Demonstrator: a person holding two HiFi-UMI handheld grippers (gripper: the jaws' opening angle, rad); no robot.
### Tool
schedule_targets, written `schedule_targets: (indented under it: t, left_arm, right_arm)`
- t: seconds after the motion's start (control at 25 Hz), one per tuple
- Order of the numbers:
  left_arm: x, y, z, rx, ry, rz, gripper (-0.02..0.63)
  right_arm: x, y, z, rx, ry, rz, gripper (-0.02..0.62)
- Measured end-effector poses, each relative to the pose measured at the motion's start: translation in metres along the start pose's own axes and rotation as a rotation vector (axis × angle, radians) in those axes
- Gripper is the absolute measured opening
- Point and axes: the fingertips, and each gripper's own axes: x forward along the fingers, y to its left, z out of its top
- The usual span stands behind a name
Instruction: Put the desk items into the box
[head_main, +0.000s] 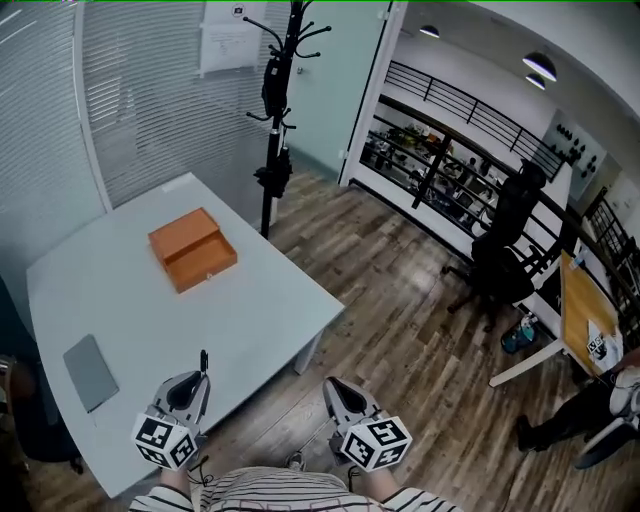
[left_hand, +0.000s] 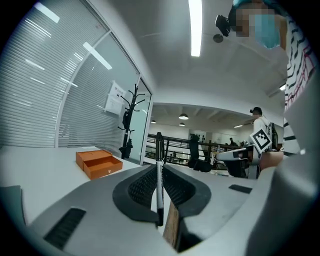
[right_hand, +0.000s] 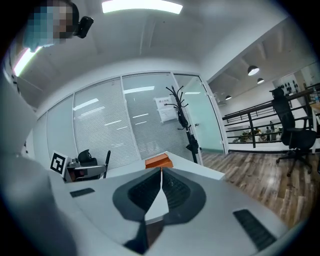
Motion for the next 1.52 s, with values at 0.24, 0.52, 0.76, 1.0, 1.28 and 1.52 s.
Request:
schedule_targets:
  t: [0.24,0.52,0.76,1.0,1.28,1.52]
  left_arm:
    - [0.023,-0.009,-0.003,0.010,-0.012,0.095,0.055]
    - [0.038,0.015,0.014,0.037,0.004,0.176,0.055]
    - [0.066,0.057,0.039,0.038,0.010,0.218,0.055]
    - [0.098,0.097,0.072,0.075,-0.021,0.218,0.055]
    - [0.133,0.146,0.097,0.137,-0.026,0.196,0.055]
    - [0.158,0.188,0.107,0.258,0.030,0.186,0.055]
  right_arm:
    - [0.008,-0.040,-0.003,-0.010,0.046,0.071,0.028]
    - [0.037,-0.054,-0.005,0.026,0.089,0.127,0.028]
    - [0.074,-0.058,0.009,0.037,0.091,0.131,0.028]
    - [0.118,-0.058,0.029,0.013,0.076,0.149,0.028]
    - [0.180,-0.049,0.046,-0.017,0.073,0.186,0.028]
    - [0.214,-0.037,0.048,-0.022,0.093,0.194,0.028]
